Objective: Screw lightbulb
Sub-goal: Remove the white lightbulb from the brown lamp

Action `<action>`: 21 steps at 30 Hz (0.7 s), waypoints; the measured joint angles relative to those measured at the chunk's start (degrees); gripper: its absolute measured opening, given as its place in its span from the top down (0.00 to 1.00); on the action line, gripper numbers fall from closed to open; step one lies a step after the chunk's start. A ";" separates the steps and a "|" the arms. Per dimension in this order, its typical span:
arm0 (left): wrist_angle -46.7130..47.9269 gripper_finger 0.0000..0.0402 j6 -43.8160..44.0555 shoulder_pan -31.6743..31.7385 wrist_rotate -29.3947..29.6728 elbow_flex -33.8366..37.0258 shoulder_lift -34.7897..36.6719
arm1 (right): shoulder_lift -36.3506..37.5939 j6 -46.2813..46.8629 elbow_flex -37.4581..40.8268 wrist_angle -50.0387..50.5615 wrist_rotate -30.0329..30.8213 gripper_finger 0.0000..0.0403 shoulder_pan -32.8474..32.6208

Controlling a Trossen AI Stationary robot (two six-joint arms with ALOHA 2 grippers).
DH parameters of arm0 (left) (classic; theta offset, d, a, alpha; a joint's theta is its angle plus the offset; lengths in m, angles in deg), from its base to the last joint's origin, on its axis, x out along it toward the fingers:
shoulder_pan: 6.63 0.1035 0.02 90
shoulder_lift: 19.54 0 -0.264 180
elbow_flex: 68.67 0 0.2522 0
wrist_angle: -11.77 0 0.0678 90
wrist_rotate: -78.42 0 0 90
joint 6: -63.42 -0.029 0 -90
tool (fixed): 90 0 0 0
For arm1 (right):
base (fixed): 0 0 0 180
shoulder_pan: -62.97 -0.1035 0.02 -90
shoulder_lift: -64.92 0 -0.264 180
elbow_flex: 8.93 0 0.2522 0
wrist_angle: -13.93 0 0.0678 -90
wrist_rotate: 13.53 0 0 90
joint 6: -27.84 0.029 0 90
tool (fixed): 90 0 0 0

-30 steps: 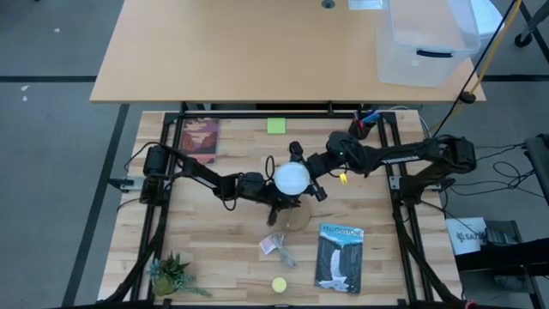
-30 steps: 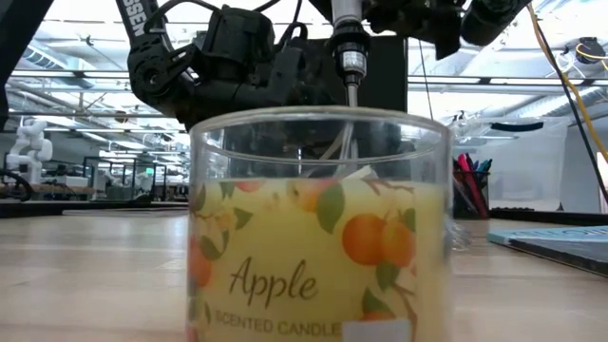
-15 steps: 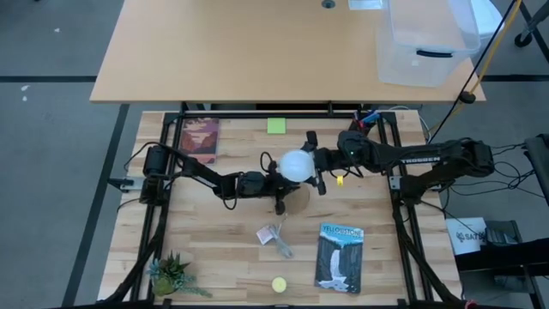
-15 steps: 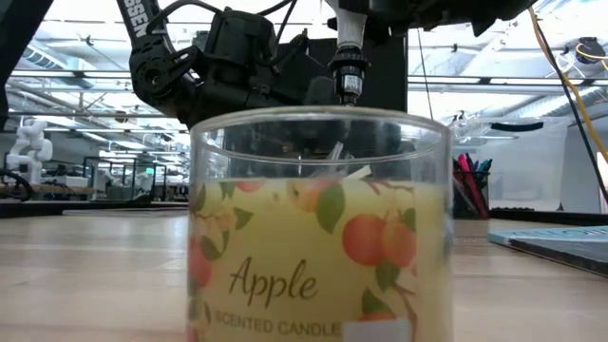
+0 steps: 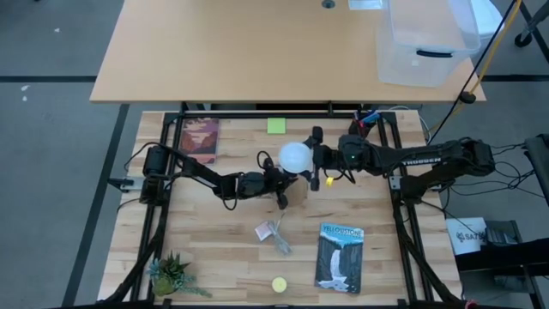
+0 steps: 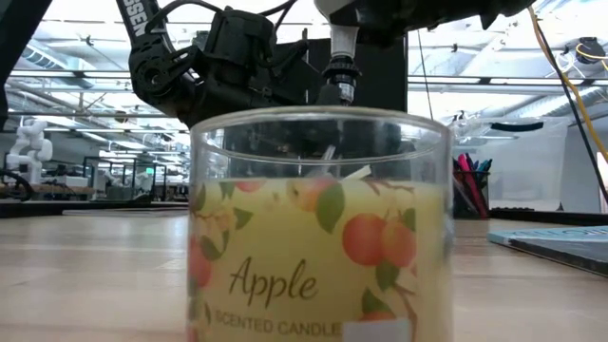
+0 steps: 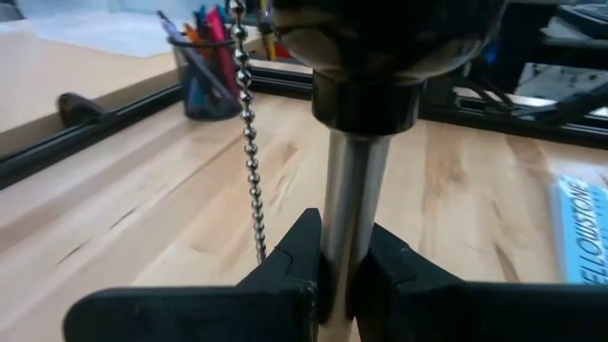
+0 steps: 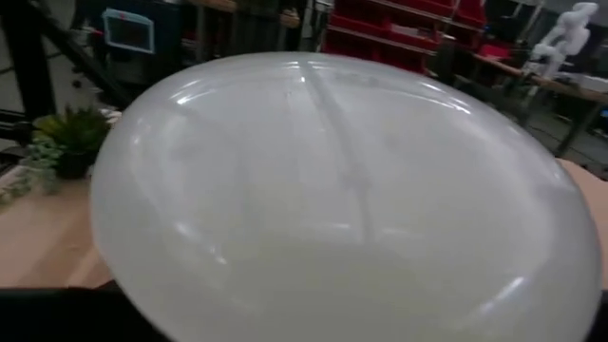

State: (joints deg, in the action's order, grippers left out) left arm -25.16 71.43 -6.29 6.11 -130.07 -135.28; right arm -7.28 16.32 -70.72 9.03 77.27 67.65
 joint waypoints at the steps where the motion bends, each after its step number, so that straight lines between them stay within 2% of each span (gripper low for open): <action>1: 0.02 0.92 0.27 0.00 0.68 0.00 0.00 | 0.00 0.07 0.00 -0.01 0.87 0.26 -0.18; 5: -0.19 0.92 0.94 0.02 1.64 0.00 0.00 | 0.00 -0.35 0.00 -0.09 6.20 0.26 -0.96; 9: -0.29 0.92 2.00 0.04 3.61 0.00 0.00 | -0.02 0.19 0.11 -1.15 7.18 0.26 -0.99; 13: -0.49 0.92 3.13 0.17 4.71 0.00 0.00 | -1.14 0.93 0.13 -2.80 10.62 0.26 -1.05; 21: -0.27 0.92 3.10 0.17 4.38 0.02 -0.04 | -2.63 3.47 -0.17 -3.02 7.18 0.22 -0.99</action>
State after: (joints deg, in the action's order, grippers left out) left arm -25.43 74.53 -6.11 10.49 -130.05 -135.32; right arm -9.91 19.80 -70.89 6.01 84.45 66.66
